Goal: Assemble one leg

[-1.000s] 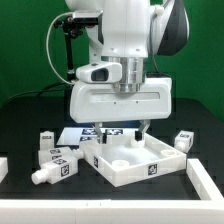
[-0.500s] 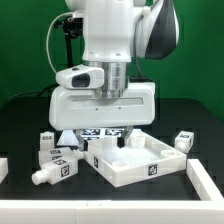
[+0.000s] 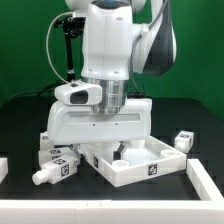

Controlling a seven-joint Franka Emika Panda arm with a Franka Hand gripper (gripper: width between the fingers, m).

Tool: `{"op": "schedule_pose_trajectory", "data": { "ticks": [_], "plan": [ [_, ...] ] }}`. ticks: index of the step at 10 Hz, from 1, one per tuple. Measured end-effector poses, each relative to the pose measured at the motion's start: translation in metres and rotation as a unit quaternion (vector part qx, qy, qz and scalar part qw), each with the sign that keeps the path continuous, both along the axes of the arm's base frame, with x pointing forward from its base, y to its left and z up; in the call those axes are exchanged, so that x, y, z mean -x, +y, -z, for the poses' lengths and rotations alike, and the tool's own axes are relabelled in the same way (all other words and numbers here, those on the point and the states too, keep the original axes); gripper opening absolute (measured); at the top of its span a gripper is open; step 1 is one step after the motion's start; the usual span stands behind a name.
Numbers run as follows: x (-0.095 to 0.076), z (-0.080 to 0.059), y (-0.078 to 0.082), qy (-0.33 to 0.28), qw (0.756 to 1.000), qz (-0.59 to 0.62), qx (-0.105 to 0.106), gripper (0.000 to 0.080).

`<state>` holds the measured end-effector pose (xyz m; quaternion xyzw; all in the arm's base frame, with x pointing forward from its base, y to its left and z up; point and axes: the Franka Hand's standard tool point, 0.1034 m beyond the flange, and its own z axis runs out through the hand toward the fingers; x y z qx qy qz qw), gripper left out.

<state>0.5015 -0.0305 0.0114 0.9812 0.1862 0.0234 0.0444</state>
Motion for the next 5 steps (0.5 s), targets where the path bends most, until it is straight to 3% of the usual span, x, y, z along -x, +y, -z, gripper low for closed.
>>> {"op": "schedule_pose_trajectory", "data": {
  "ticks": [1, 3, 4, 5],
  "plan": [
    [-0.0001, -0.0001, 0.0, 0.0, 1.0, 0.0, 0.0, 0.0649],
    [0.0, 0.0, -0.0001, 0.0, 1.0, 0.0, 0.0, 0.0406],
    [0.0, 0.0, -0.0001, 0.0, 1.0, 0.0, 0.0, 0.0406],
    [0.0, 0.0, -0.0001, 0.0, 1.0, 0.0, 0.0, 0.0222]
  ]
}}
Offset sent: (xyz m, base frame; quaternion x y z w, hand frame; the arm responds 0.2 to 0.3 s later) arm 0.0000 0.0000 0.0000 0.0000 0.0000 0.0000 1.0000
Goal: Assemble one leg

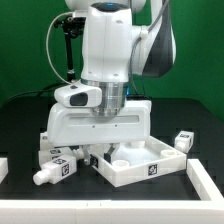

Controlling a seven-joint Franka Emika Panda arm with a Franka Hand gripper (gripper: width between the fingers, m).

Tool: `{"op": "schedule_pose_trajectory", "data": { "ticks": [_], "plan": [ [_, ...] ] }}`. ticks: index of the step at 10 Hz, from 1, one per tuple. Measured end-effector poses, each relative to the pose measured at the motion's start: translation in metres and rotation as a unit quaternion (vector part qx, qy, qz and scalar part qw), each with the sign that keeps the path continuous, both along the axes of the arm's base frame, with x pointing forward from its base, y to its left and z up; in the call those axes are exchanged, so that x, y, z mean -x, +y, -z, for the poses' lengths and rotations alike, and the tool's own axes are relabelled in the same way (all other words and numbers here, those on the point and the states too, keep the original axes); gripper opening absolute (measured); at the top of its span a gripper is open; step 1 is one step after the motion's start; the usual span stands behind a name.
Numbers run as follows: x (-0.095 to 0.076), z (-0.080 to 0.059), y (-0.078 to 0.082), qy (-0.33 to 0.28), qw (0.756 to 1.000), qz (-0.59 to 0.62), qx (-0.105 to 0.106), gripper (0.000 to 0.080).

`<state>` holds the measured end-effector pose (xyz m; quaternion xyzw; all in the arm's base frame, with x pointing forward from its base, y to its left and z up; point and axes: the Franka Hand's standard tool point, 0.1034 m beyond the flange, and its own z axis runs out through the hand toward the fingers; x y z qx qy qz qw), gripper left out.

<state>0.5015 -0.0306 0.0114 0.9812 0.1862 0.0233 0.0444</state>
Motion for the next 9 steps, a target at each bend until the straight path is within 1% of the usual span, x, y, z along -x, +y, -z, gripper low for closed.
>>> {"op": "schedule_pose_trajectory", "data": {
  "ticks": [1, 2, 3, 4, 5, 7, 8, 9],
  "plan": [
    [0.0, 0.0, 0.0, 0.0, 1.0, 0.0, 0.0, 0.0091],
    [0.0, 0.0, 0.0, 0.0, 1.0, 0.0, 0.0, 0.0091],
    [0.0, -0.001, 0.0, 0.0, 1.0, 0.0, 0.0, 0.0064],
    [0.0, -0.001, 0.0, 0.0, 1.0, 0.0, 0.0, 0.0064],
    [0.0, -0.002, -0.005, -0.001, 1.0, 0.011, 0.001, 0.0064],
    [0.001, -0.006, -0.01, 0.006, 0.996, 0.09, -0.003, 0.0064],
    [0.003, -0.006, -0.015, 0.023, 0.99, 0.139, -0.015, 0.0063],
    [0.001, -0.008, -0.019, 0.033, 0.981, 0.189, -0.031, 0.006]
  ]
}}
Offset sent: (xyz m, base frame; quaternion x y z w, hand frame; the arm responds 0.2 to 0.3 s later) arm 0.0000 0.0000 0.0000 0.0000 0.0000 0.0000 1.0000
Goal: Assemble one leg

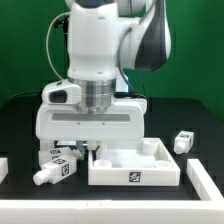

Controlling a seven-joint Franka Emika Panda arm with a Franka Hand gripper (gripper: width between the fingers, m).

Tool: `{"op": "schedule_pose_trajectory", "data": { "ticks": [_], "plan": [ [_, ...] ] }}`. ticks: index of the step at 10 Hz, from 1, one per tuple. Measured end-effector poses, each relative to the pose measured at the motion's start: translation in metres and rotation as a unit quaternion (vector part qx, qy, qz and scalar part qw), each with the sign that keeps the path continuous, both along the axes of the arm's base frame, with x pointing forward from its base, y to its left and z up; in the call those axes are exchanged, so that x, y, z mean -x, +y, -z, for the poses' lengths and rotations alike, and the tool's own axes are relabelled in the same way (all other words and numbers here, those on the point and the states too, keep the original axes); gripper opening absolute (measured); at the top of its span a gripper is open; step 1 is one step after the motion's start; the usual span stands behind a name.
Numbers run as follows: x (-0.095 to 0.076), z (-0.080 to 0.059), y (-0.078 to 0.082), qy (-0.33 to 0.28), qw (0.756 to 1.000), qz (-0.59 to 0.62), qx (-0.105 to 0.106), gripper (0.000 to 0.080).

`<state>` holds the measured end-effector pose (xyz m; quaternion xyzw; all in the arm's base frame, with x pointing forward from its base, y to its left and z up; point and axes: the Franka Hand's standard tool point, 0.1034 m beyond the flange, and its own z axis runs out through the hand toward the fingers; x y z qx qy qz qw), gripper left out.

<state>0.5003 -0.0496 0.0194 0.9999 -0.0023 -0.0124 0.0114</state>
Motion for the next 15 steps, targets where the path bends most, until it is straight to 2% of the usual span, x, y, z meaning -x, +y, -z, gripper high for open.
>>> {"op": "schedule_pose_trajectory", "data": {
  "ticks": [3, 7, 10, 13, 15],
  "plan": [
    [-0.014, -0.007, 0.021, -0.005, 1.0, 0.029, -0.005, 0.0059],
    [-0.012, -0.003, 0.017, -0.001, 0.999, 0.033, -0.004, 0.0059],
    [-0.052, 0.002, 0.016, -0.011, 0.999, 0.039, -0.001, 0.0059],
    [-0.078, 0.005, 0.029, -0.025, 0.999, 0.021, 0.001, 0.0059],
    [-0.086, 0.007, 0.029, -0.027, 0.999, 0.018, 0.011, 0.006]
  ]
}}
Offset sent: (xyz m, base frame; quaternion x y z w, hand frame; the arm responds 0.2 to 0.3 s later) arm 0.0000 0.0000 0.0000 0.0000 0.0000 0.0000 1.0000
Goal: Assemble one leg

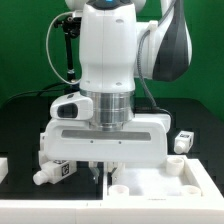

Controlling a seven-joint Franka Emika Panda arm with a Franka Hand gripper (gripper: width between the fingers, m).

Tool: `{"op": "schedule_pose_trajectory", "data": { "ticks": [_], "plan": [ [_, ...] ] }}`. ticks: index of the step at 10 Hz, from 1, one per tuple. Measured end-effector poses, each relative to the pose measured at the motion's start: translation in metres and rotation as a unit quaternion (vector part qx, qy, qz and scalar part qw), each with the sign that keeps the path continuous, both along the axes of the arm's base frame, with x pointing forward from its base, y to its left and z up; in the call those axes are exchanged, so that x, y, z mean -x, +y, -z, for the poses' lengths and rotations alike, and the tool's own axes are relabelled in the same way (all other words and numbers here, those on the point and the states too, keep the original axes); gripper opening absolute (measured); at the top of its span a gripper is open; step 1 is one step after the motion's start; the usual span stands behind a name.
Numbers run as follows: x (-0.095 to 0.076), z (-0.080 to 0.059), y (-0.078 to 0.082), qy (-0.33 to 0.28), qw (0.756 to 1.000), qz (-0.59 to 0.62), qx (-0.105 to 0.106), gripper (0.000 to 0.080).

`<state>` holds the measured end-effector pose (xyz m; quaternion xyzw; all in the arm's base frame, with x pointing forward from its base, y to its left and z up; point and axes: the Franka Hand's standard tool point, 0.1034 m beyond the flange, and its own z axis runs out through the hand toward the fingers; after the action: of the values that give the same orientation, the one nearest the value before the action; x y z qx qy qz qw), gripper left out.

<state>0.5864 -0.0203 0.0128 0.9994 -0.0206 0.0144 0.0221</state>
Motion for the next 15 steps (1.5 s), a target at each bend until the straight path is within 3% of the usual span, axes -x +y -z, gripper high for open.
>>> {"op": "schedule_pose_trajectory", "data": {
  "ticks": [5, 6, 7, 8, 9, 10, 11, 12, 15],
  "plan": [
    [0.0, 0.0, 0.0, 0.002, 1.0, -0.003, 0.008, 0.0066],
    [0.0, -0.001, -0.001, 0.001, 1.0, -0.004, 0.008, 0.0263],
    [0.002, -0.014, -0.001, -0.004, 1.0, -0.016, 0.003, 0.0263],
    [0.016, -0.028, -0.001, -0.004, 1.0, -0.024, -0.003, 0.0443],
    [0.028, -0.039, -0.006, -0.003, 1.0, -0.03, -0.008, 0.057],
    [0.04, -0.053, -0.018, -0.004, 0.999, -0.049, -0.013, 0.057],
    [0.057, -0.063, -0.031, 0.0, 0.999, -0.048, -0.016, 0.0633],
    [0.066, -0.068, -0.038, 0.004, 0.999, -0.036, -0.016, 0.0645],
    [0.066, -0.066, -0.038, 0.007, 0.999, -0.034, -0.012, 0.0649]
  ]
}}
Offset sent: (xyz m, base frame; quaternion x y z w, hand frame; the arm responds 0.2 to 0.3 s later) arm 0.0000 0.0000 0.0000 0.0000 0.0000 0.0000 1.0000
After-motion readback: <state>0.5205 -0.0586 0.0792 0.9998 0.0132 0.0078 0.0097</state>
